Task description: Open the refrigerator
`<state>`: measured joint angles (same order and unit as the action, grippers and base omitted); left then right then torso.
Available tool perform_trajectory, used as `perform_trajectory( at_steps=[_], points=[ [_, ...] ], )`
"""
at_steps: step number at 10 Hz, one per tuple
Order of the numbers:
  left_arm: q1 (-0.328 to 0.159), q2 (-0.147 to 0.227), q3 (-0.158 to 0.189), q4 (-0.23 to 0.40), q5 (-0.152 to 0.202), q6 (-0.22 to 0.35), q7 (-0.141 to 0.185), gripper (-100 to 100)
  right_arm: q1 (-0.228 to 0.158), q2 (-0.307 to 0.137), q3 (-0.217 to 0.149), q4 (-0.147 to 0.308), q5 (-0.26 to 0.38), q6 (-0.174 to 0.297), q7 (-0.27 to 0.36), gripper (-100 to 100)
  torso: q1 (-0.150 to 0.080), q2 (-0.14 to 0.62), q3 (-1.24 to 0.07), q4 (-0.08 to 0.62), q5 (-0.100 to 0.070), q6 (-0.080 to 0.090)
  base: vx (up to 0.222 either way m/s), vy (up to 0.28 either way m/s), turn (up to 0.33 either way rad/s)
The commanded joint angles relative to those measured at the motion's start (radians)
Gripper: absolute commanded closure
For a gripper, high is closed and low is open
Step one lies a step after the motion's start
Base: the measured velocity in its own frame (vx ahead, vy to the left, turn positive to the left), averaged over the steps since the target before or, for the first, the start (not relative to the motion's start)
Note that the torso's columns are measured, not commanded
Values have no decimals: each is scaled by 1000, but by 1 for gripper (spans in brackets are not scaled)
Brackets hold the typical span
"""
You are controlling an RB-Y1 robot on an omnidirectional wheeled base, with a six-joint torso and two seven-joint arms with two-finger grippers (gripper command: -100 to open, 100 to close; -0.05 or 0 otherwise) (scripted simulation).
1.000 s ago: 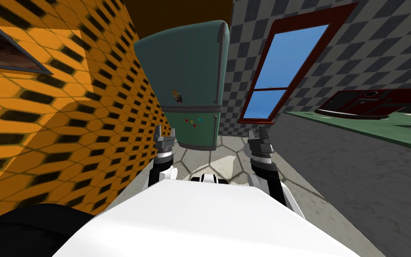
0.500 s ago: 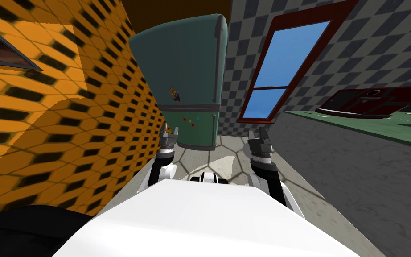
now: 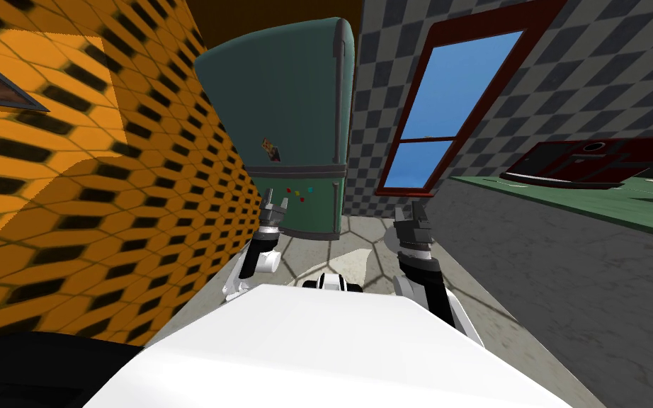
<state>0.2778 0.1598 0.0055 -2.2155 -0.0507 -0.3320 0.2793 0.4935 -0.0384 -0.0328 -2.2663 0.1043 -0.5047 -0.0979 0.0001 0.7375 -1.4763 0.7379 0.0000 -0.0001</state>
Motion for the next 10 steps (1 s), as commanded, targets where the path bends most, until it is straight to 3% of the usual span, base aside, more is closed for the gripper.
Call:
perform_trajectory(
  at_steps=[1, 4, 6, 7, 8, 9, 10],
  points=[
    [-61, 10, 14, 16, -19, 71, 41, -100, 0, 0, 0, 0, 0, 0, 0, 0, 1, 1, 0, 0, 0, 0, 33, -56, -1],
    [-96, 15, 23, 25, -31, 114, 67, -100, 0, 0, 0, 0, 0, 0, 0, 0, 0, 0, 0, 0, 0, 0, 32, -51, -2],
    [-165, 21, 41, 45, -58, 182, 120, -100, 0, 0, 0, 0, 0, 0, 0, 0, -1, 0, 0, 0, 0, 0, 48, -87, -2],
    [-170, 21, 41, 45, -58, 200, 120, -100, 0, 0, 0, 0, 0, 0, 0, 0, -2, -1, -1, 0, -1, 0, 43, -74, 0],
    [-209, 24, 51, 57, -71, 239, 147, -100, 0, 0, 0, 0, 0, 0, 0, 0, 0, 0, 0, 0, 0, 0, 38, -67, -2],
    [-209, 24, 51, 57, -71, 245, 147, -100, 0, 0, 0, 0, 0, 0, 0, 0, 1, 1, 1, 0, 0, 0, 30, -61, -2],
    [-249, 25, 60, 69, -85, 286, 176, -100, 0, 0, 0, 0, 0, 0, 0, 0, 1, 2, 1, 0, 0, 0, 38, -68, -1]
  ],
)
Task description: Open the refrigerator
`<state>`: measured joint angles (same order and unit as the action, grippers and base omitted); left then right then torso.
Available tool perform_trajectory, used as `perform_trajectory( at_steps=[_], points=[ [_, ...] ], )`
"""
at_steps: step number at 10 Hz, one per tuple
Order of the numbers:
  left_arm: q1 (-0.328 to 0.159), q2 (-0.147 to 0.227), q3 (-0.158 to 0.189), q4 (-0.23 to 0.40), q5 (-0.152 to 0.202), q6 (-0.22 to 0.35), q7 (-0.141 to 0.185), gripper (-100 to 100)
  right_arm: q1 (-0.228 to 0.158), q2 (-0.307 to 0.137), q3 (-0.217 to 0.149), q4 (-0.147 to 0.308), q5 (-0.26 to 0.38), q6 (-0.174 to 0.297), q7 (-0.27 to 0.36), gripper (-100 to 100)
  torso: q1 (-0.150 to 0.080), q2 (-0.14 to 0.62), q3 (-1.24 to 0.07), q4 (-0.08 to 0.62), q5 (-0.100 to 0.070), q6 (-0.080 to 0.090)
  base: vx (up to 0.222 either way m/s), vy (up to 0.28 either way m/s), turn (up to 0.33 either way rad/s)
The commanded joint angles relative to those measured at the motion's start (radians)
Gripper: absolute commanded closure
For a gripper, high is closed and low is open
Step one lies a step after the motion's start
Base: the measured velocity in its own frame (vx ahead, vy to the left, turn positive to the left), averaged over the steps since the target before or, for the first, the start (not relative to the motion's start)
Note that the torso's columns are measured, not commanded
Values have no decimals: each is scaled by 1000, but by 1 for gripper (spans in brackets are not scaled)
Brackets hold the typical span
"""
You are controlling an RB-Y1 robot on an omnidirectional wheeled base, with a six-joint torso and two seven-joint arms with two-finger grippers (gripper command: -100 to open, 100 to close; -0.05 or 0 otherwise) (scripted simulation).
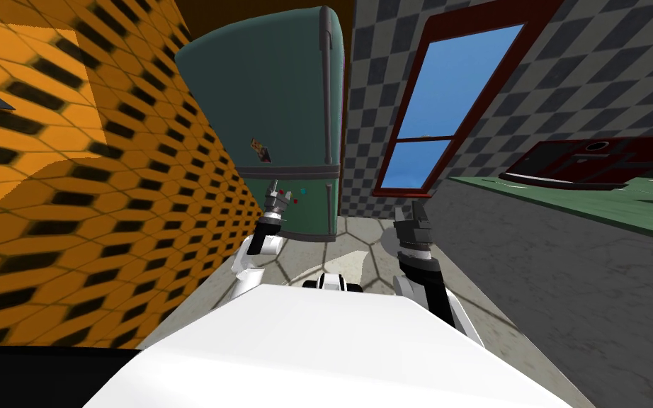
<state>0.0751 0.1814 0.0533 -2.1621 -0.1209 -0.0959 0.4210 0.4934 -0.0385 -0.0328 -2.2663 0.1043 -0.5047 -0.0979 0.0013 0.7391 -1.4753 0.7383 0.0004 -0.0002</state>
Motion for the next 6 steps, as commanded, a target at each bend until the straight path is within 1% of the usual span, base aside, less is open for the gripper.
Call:
perform_trajectory(
  at_steps=[1, 2, 3, 4, 5, 6],
  points=[
    [-46, 3, 13, 15, -15, 55, 34, -100, 0, 0, 0, 0, 0, 0, 0, 0, -1, -1, 0, 0, 0, 0, 35, -53, 0],
    [-87, 3, 23, 29, -29, 93, 63, -100, 0, 0, 0, 0, 0, 0, 0, 0, -1, -1, -1, 0, 0, 0, 26, -67, -3],
    [-87, 3, 23, 29, -29, 103, 63, -100, 0, 0, 0, 0, 0, 0, 0, 0, -2, -1, -1, 0, 0, 0, 27, -66, -1],
    [-129, 3, 33, 43, -44, 144, 92, -100, 0, 0, 0, 0, 0, 0, 0, 0, -2, -1, -1, 0, -1, 0, 45, -75, -2],
    [-129, 3, 33, 43, -44, 151, 92, -100, 0, 0, 0, 0, 0, 0, 0, 0, -2, -2, -1, 0, -1, 0, 40, -60, -1],
    [-172, 2, 43, 58, -59, 193, 122, -100, 0, 0, 0, 0, 0, 0, 0, 0, -1, -1, -1, 0, 0, 0, 46, -74, -3]
  ],
)
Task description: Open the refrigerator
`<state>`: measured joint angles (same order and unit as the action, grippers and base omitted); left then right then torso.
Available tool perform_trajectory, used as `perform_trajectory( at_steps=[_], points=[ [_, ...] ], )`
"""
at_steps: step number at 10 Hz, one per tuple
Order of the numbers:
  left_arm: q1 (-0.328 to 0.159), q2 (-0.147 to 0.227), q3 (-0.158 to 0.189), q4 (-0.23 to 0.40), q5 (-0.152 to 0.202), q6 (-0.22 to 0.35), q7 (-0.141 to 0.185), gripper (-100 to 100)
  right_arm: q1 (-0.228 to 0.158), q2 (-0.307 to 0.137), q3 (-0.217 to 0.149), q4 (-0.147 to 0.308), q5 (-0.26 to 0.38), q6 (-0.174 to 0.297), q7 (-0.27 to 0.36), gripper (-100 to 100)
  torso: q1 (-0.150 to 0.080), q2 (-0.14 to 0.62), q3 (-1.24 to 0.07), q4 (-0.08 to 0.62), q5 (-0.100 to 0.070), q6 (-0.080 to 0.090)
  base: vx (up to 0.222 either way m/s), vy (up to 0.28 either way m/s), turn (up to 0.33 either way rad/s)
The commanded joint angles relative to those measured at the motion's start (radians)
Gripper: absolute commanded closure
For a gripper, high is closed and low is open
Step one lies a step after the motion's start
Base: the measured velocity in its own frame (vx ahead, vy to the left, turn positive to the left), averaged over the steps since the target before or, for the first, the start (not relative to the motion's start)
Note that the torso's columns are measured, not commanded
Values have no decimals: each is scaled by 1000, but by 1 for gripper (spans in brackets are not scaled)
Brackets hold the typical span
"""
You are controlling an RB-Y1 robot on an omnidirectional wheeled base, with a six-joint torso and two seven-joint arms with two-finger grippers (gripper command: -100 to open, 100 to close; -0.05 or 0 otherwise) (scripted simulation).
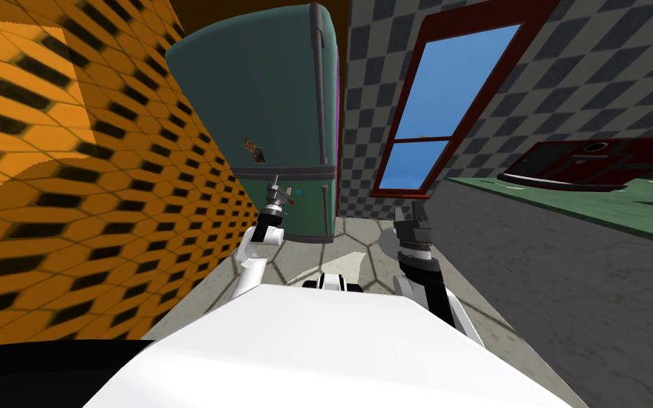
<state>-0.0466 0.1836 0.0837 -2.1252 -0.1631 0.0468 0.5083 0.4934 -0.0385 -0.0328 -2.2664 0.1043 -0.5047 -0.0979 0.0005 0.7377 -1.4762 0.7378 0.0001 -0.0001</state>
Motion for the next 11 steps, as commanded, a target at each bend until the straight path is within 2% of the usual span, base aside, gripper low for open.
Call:
perform_trajectory(
  at_steps=[1, 2, 3, 4, 5, 6, 7, 8, 9, 10, 11],
  points=[
    [-50, 0, 13, 21, -17, 58, 34, -100, 0, 0, 0, 0, 0, 0, 0, 0, -1, 0, 0, 0, 0, 0, 38, -61, 1],
    [-89, -2, 23, 36, -31, 99, 64, -100, 0, 0, 0, 0, 0, 0, 0, 0, 0, 1, 0, 0, 0, 0, 39, -67, -3],
    [-93, -2, 23, 36, -31, 107, 64, -100, 0, 0, 0, 0, 0, 0, 0, 0, -1, 0, 0, 0, 0, 0, 33, -60, -1],
    [-130, -3, 33, 53, -46, 153, 94, -100, 0, 0, 0, 0, 0, 0, 0, 0, 0, 1, 1, 0, 0, 0, 37, -71, -2],
    [-136, -3, 33, 53, -46, 157, 94, -100, 0, 0, 0, 0, 0, 0, 0, 0, -1, 0, 0, 0, 0, 0, 31, -63, -1],
    [-177, -5, 44, 70, -61, 193, 124, -100, 0, 0, 0, 0, 0, 0, 0, 0, 0, 1, 0, 0, 0, 0, 41, -82, -3],
    [-180, -5, 44, 70, -61, 207, 124, -100, 0, 0, 0, 0, 0, 0, 0, 0, -1, 0, 0, 0, 0, 0, 39, -70, 0],
    [-220, -7, 54, 87, -76, 242, 153, -100, 0, 0, 0, 0, 0, 0, 0, 0, 0, 0, 0, 0, 0, 0, 54, -75, -3],
    [-223, -7, 54, 87, -76, 257, 153, -100, 0, 0, 0, 0, 0, 0, 0, 0, -1, -1, 0, 0, 0, 0, 42, -57, 0],
    [-265, -10, 64, 105, -91, 287, 183, -100, 0, 0, 0, 0, 0, 0, 0, 0, 1, 0, 0, 0, 0, 0, 34, -59, -2],
    [-265, -10, 64, 105, -91, 306, 183, -100, 0, 0, 0, 0, 0, 0, 0, 0, 0, 1, 1, 0, 0, 0, 29, -53, -2]
  ],
)
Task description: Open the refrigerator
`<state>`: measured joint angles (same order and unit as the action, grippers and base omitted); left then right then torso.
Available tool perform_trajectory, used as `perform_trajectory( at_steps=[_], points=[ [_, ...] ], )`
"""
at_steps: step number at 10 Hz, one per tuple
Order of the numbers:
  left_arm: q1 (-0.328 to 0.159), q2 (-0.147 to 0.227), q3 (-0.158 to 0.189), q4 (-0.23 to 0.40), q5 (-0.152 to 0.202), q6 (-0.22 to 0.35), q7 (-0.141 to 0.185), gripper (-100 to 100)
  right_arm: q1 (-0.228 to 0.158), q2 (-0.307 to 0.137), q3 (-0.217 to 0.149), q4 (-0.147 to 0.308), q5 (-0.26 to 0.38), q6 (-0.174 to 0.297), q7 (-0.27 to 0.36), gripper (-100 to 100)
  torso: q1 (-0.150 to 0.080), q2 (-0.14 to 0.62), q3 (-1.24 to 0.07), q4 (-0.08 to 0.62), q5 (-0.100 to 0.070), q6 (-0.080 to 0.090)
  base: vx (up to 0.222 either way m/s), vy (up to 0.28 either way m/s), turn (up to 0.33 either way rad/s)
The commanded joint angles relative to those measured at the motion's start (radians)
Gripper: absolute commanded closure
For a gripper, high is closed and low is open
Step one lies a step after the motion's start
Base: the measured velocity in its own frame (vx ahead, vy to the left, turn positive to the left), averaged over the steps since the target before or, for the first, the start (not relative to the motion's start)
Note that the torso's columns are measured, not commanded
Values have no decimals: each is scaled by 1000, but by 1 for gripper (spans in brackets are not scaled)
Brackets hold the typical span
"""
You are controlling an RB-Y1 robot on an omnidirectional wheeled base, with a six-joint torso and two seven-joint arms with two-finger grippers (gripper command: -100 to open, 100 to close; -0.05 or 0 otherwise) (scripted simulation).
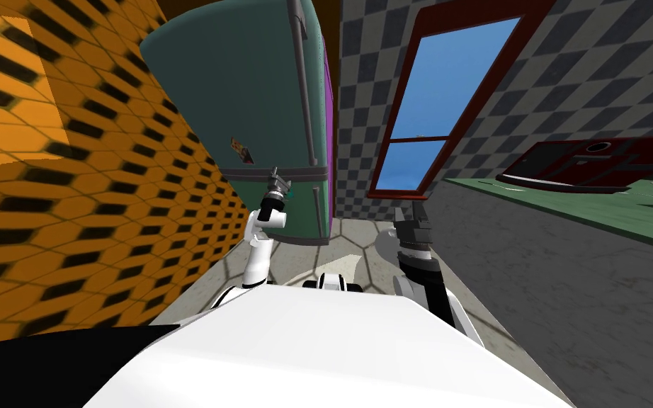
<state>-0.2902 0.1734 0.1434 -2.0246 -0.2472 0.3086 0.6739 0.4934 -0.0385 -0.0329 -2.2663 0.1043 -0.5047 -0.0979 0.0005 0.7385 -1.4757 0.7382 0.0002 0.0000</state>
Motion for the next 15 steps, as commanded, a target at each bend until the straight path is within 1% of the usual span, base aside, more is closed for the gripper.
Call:
perform_trajectory(
  at_steps=[1, 2, 3, 4, 5, 6, 7, 8, 9, 10, 11, 13, 14, 15],
  points=[
    [-64, -3, 15, 23, -21, 75, 45, -100, 0, 0, 0, 0, 0, 0, 0, 0, 0, 0, 0, 0, 0, 0, 44, -81, -2],
    [-64, -3, 15, 23, -21, 93, 45, -100, 0, 0, 0, 0, 0, 0, 0, 0, -2, -1, 0, 0, -1, 0, 35, -68, 1],
    [-105, -7, 25, 41, -35, 130, 73, -100, 0, 0, 0, 0, 0, 0, 0, 0, -1, 0, 0, 0, 0, 0, 26, -68, -3],
    [-105, -7, 25, 41, -35, 141, 73, -100, 0, 0, 0, 0, 0, 0, 0, 0, -1, 0, 0, 0, 0, 0, 31, -51, -1],
    [-145, -12, 34, 60, -49, 177, 100, -100, 0, 0, 0, 0, 0, 0, 0, 0, 1, 0, 0, 0, 0, 0, 51, -59, -3],
    [-145, -12, 34, 60, -49, 187, 100, -100, 0, 0, 0, 0, 0, 0, 0, 0, 0, -2, -1, 0, 0, 0, 38, -56, 0],
    [-184, -16, 43, 78, -62, 228, 126, -100, 0, 0, 0, 0, 0, 0, 0, 0, 0, -1, 0, 0, 0, 0, 29, -72, -2],
    [-220, -21, 52, 96, -74, 255, 151, -100, 0, 0, 0, 0, 0, 0, 0, 0, -1, 0, 0, 0, 0, 0, 46, -99, -3],
    [-222, -21, 52, 96, -74, 275, 151, -100, 0, 0, 0, 0, 0, 0, 0, 0, -3, -1, 0, 0, -1, 0, 43, -75, 1],
    [-257, -26, 61, 114, -86, 307, 175, -100, 0, 0, 0, 0, 0, 0, 0, 0, 0, -1, 0, 0, 0, 0, 37, -65, -3],
    [-257, -26, 61, 114, -86, 317, 175, -100, 0, 0, 0, 0, 0, 0, 0, 0, 1, 0, 0, 0, 0, 0, 34, -46, -2],
    [-324, -36, 76, 146, -109, 379, 219, -100, 0, 0, 0, 0, 0, 0, 0, 0, 0, 0, 0, 0, 0, 0, 40, -65, -2],
    [-324, -36, 76, 146, -109, 393, 219, -100, 0, 0, 0, 0, 0, 0, 0, 0, -2, -1, -1, 0, -1, 0, 35, -68, 1],
    [-354, -41, 84, 161, -119, 427, 240, -100, 0, 0, 0, 0, 0, 0, 0, 0, -1, 0, 0, 0, 0, 0, 33, -62, -1]
  ],
)
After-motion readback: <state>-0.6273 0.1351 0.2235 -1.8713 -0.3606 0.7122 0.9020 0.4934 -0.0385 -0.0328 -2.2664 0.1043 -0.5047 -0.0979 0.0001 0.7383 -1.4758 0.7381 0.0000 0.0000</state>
